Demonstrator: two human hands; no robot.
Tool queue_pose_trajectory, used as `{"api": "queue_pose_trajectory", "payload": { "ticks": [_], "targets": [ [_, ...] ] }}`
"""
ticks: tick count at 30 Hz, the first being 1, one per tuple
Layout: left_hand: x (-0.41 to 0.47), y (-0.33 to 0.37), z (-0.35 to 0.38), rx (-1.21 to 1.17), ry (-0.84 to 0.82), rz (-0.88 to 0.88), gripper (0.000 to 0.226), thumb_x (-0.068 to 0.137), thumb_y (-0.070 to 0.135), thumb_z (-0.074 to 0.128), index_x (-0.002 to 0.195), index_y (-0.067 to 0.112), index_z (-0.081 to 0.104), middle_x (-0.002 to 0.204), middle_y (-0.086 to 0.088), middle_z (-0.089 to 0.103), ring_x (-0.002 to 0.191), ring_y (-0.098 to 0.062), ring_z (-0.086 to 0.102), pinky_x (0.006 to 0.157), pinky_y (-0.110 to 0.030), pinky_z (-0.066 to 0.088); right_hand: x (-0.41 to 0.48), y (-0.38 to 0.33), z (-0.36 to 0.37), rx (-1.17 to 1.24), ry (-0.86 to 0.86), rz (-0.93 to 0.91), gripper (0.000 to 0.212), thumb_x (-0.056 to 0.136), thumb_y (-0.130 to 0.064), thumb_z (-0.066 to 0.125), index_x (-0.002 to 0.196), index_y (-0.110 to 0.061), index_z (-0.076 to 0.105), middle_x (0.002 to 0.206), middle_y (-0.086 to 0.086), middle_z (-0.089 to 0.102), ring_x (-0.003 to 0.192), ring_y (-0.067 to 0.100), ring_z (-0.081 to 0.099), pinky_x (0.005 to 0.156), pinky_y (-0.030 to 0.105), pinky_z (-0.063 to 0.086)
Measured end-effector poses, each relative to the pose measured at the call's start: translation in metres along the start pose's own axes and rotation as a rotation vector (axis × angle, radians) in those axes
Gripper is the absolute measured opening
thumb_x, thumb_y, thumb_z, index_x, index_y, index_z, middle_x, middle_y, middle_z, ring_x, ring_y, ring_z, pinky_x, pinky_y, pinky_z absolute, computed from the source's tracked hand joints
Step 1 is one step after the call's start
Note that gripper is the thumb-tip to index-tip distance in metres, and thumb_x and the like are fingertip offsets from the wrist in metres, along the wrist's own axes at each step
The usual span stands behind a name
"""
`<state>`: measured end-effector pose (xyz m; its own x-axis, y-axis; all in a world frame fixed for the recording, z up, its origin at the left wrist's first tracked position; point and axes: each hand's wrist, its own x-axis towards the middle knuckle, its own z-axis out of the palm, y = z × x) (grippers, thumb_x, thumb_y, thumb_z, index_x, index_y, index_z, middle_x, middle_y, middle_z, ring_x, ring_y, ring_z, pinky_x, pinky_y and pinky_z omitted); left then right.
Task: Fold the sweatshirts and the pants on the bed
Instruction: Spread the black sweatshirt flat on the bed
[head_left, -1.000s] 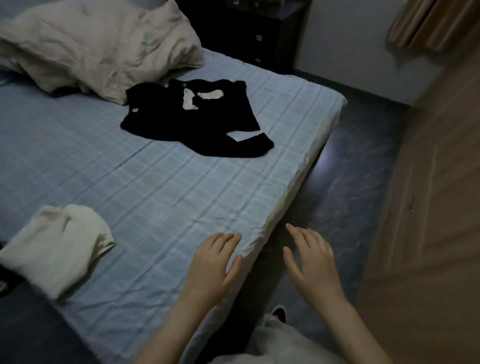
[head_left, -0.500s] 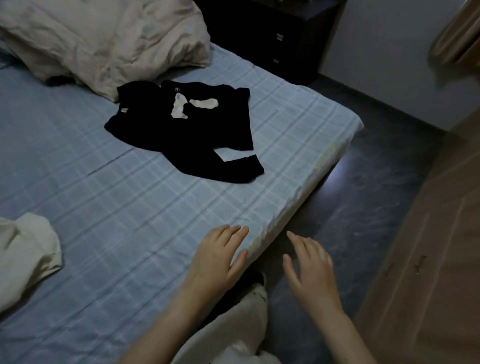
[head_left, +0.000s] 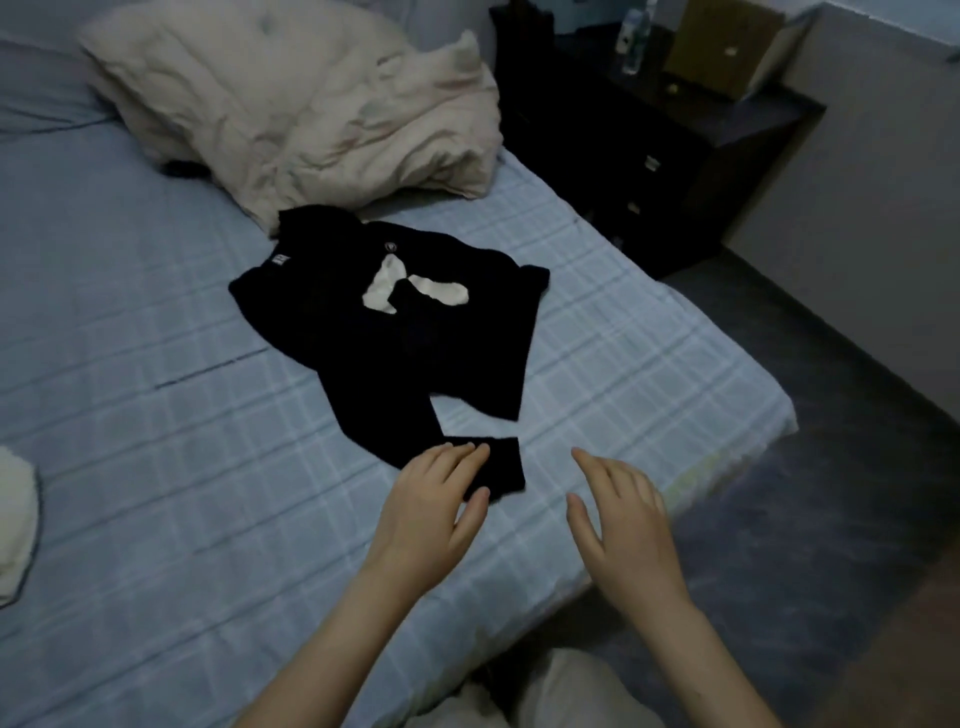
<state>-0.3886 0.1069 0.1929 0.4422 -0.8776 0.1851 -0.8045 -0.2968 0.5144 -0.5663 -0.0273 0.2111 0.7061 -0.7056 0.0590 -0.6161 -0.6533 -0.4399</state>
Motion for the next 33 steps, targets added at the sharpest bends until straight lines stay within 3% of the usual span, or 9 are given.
{"api": "queue_pose_trajectory", "payload": {
  "ticks": [10, 14, 19, 23, 29, 33],
  "targets": [
    [0.076, -0.028, 0.063, 0.044, 0.169, -0.519, 0.053, 0.098, 0.043, 0.034, 0.139, 0.016, 0.054, 0.134, 0.002, 0.059, 0.124, -0.017, 0.053, 0.104, -0.034, 0.043, 0.204, 0.071, 0.042, 0.026, -0.331, -0.363, 0.046, 0.101, -0.029, 0.050, 0.146, -0.019, 0.046, 0.135, -0.001, 0.056, 0.126, 0.020, 0.049, 0.107, 0.040, 0.039],
    [0.125, -0.051, 0.093, 0.013, 0.247, -0.746, 0.046, 0.099, 0.034, 0.048, 0.142, 0.017, 0.050, 0.138, 0.002, 0.055, 0.126, -0.015, 0.050, 0.106, -0.027, 0.039, 0.291, 0.098, 0.073, 0.034, -0.432, -0.490, 0.048, 0.098, -0.025, 0.055, 0.145, -0.019, 0.047, 0.137, 0.000, 0.055, 0.126, 0.019, 0.050, 0.106, 0.040, 0.041],
    [0.194, -0.110, 0.146, -0.065, 0.301, -0.910, 0.050, 0.099, 0.032, 0.052, 0.147, 0.023, 0.042, 0.143, 0.005, 0.049, 0.130, -0.012, 0.043, 0.107, -0.025, 0.036, 0.400, 0.124, 0.146, 0.014, -0.422, -0.606, 0.050, 0.094, -0.018, 0.062, 0.142, -0.012, 0.051, 0.139, 0.010, 0.054, 0.125, 0.027, 0.053, 0.104, 0.043, 0.043],
    [0.235, -0.155, 0.222, -0.119, 0.283, -0.985, 0.056, 0.098, 0.038, 0.051, 0.150, 0.024, 0.037, 0.150, 0.003, 0.042, 0.137, -0.011, 0.036, 0.113, -0.026, 0.030, 0.462, 0.163, 0.225, -0.077, -0.454, -0.601, 0.056, 0.096, -0.022, 0.059, 0.149, -0.016, 0.042, 0.153, 0.010, 0.042, 0.140, 0.033, 0.038, 0.113, 0.050, 0.034],
    [0.273, -0.179, 0.351, -0.051, 0.235, -1.072, 0.066, 0.098, 0.043, 0.050, 0.154, 0.021, 0.025, 0.161, -0.013, 0.021, 0.148, -0.027, 0.022, 0.121, -0.041, 0.023, 0.480, 0.215, 0.331, -0.111, -0.466, -0.571, 0.064, 0.097, -0.045, 0.034, 0.157, -0.040, 0.010, 0.165, -0.007, 0.015, 0.151, 0.032, 0.011, 0.117, 0.057, 0.018],
    [0.286, -0.181, 0.402, 0.046, 0.256, -1.115, 0.068, 0.099, 0.035, 0.052, 0.155, 0.014, 0.022, 0.161, -0.021, 0.013, 0.148, -0.037, 0.016, 0.121, -0.050, 0.015, 0.473, 0.238, 0.378, -0.041, -0.339, -0.590, 0.064, 0.098, -0.042, 0.035, 0.157, -0.038, 0.011, 0.165, -0.008, 0.013, 0.153, 0.029, 0.007, 0.118, 0.060, 0.014]
  ]
}}
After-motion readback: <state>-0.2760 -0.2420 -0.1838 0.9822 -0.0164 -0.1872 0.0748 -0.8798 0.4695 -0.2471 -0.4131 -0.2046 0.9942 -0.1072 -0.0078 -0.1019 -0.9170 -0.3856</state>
